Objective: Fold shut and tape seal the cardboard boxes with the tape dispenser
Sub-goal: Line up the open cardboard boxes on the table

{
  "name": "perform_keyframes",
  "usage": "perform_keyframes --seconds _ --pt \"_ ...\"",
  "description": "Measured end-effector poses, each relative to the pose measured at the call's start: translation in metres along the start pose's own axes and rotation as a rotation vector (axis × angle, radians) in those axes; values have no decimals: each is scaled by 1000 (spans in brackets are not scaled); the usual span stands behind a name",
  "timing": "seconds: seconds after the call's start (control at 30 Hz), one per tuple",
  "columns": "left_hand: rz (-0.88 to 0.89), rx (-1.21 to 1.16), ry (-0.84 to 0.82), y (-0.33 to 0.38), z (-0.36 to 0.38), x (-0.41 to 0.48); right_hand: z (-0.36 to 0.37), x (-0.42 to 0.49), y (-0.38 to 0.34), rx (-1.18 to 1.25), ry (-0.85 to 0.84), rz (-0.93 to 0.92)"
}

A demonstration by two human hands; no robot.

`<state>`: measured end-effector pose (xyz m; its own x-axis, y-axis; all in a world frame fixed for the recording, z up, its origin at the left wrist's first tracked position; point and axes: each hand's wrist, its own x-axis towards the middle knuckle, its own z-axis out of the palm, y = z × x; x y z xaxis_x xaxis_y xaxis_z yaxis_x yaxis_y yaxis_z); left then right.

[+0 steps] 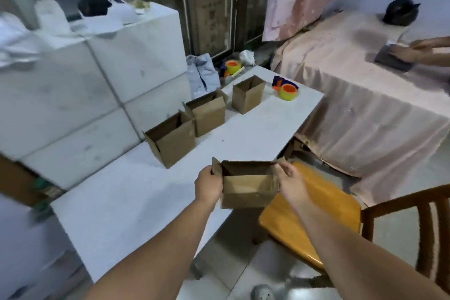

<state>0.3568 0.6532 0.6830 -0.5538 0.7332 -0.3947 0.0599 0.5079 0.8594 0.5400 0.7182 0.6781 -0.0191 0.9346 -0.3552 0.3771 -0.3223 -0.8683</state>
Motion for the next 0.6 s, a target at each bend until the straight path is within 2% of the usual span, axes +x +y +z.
perform_keyframes --seconds 0.33,0.6 --pt "-225 -217 357 -16 -7 -27 28 43 -41 -250 -422 -196" --pt "-272 -403 571 -37 -44 -65 82 19 -47 -278 -606 -257"
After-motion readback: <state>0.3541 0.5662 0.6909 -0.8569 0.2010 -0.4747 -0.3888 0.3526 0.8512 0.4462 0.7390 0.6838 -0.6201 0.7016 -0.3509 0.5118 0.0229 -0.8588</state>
